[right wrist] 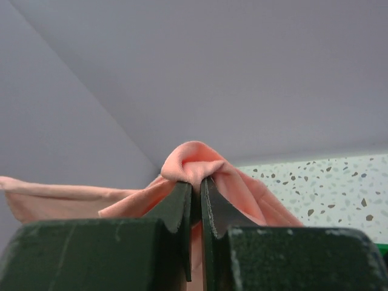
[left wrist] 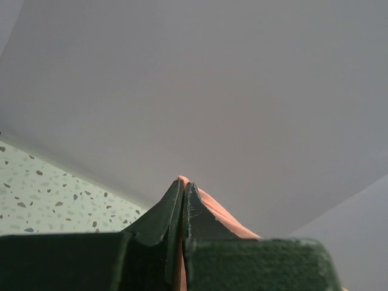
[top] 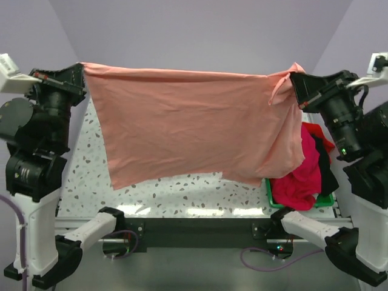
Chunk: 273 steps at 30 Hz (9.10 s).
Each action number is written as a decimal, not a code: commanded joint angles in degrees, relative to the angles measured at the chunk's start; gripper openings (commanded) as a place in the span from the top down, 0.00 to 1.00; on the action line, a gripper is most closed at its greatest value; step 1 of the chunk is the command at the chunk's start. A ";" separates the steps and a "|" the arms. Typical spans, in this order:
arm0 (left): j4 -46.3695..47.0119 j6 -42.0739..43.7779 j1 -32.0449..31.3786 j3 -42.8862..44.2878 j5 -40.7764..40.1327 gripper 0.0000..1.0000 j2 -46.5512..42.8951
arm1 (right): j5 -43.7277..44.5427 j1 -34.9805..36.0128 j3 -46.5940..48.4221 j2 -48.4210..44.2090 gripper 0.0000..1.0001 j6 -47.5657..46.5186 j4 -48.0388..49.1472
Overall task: Fold and stack the t-shirts
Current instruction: Flatten the tshirt out, then fold the tshirt
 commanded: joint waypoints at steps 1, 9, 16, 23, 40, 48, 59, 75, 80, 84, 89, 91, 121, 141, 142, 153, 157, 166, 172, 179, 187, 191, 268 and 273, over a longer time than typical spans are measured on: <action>5.36 2.85 0.46 -1.29 -2.85 1.00 6.64 | 0.26 -0.33 0.25 9.54 1.00 -2.13 5.54; 19.94 4.17 6.94 4.75 1.97 1.00 27.20 | -1.40 -1.82 14.28 35.55 1.00 -5.99 17.24; 23.47 -0.22 16.98 27.69 16.82 1.00 50.13 | -3.35 -4.46 40.42 54.75 1.00 -9.07 21.96; 28.56 -3.30 23.83 26.76 22.81 1.00 49.82 | -2.47 -4.46 26.38 47.64 1.00 -8.90 35.60; 30.16 -9.27 27.53 -49.83 18.69 1.00 12.47 | -10.27 -4.46 -62.97 9.41 0.54 15.00 43.70; 23.13 -11.21 27.88 -69.13 13.59 0.53 2.37 | -10.56 -4.37 -77.27 -5.25 0.20 16.42 29.22; 16.97 -8.84 27.88 -77.05 9.90 0.43 -2.48 | -3.34 -4.20 -78.32 -9.15 0.21 15.18 18.30; 26.29 -13.06 27.79 -72.14 12.18 0.42 13.25 | 8.86 -4.02 -66.75 11.48 0.24 12.64 20.85; 25.58 -12.80 27.79 -70.73 11.04 0.42 15.18 | 14.23 -6.21 -64.26 15.63 0.26 11.23 18.21; 25.58 -13.15 27.80 -70.64 10.86 0.42 16.67 | 14.24 -10.77 -66.63 16.25 0.26 9.39 19.26; 25.58 -12.97 27.80 -69.76 11.30 0.42 17.99 | 13.62 -14.91 -67.52 17.39 0.26 7.45 19.62; 25.50 -12.80 27.79 -69.32 11.48 0.42 18.26 | 13.27 -16.23 -67.61 17.22 0.26 7.36 19.18; 23.56 -10.51 27.53 -65.46 11.13 0.42 22.03 | 8.69 -5.96 -64.88 12.29 0.33 10.43 16.89; 23.04 -13.58 21.38 -61.68 4.19 0.44 30.21 | 9.05 -5.78 -64.97 25.21 0.33 9.56 24.97; 22.86 -13.85 21.12 -61.59 3.66 0.46 30.65 | 9.14 -5.78 -64.79 25.56 0.32 9.47 24.89; 21.54 -14.20 20.41 -59.83 2.78 1.00 32.24 | 8.70 -5.78 -64.27 29.78 0.39 9.47 26.38; 19.09 -14.11 20.41 -58.95 0.85 1.00 31.27 | 7.47 -5.78 -64.70 29.87 0.67 9.91 26.65; 12.15 -13.59 21.47 -59.03 -4.77 1.00 26.00 | 5.45 -5.78 -66.29 22.06 1.00 9.47 21.99; 8.63 -13.23 22.78 -62.28 -8.03 1.00 18.53 | 3.51 -5.78 -68.92 11.52 1.00 9.03 16.55; 4.84 -13.23 22.79 -65.10 -10.06 1.00 10.27 | 0.00 -5.60 -72.78 -0.26 1.00 9.64 10.05; 5.00 -12.01 22.79 -65.54 -7.52 1.00 3.67 | -2.29 -5.43 -71.84 -8.80 1.00 9.47 5.64; 9.67 -10.16 22.79 -64.32 -3.47 1.00 6.73 | -1.50 -5.43 -65.78 0.57 1.00 6.75 6.96; 17.58 -11.29 23.05 -46.17 8.14 0.24 33.92 | -6.68 -13.87 -44.91 32.44 0.46 2.70 15.73; 20.83 -13.32 22.96 -53.67 10.06 0.26 29.42 | -3.79 -13.69 -57.57 25.22 0.48 4.99 19.43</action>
